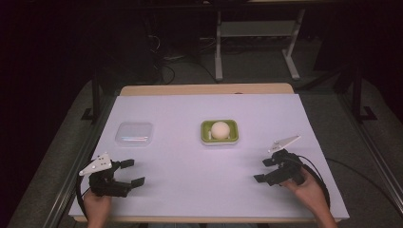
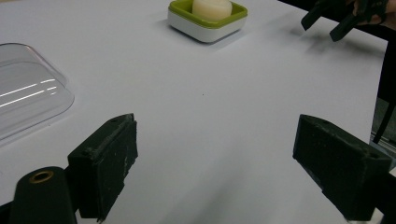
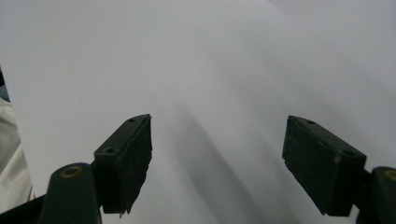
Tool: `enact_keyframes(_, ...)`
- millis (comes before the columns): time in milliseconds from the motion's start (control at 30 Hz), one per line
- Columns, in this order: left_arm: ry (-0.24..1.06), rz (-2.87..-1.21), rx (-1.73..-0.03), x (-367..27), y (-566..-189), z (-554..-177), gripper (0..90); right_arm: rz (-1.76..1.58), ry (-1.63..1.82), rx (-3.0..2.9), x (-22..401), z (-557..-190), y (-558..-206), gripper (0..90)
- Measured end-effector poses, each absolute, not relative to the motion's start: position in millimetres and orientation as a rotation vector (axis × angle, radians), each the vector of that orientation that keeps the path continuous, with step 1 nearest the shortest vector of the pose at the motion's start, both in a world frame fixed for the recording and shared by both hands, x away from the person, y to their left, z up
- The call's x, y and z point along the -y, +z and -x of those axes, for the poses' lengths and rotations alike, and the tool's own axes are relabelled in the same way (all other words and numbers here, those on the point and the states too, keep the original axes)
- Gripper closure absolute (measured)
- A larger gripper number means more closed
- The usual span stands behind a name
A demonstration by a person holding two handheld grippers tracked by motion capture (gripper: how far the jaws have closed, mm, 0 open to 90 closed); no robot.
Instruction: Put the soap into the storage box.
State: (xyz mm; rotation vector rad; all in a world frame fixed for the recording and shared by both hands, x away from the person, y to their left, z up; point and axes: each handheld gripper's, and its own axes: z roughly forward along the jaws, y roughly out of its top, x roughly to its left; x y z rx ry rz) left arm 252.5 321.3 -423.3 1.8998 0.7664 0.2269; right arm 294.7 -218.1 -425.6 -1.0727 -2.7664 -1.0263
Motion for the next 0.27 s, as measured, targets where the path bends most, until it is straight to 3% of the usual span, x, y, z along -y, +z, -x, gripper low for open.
enact_keyframes(267, 0.226, -1.905, -0.757, -319, -423, -252, 13.2, 1.077, -1.095, 2.826, 224, -265, -425, 22.0)
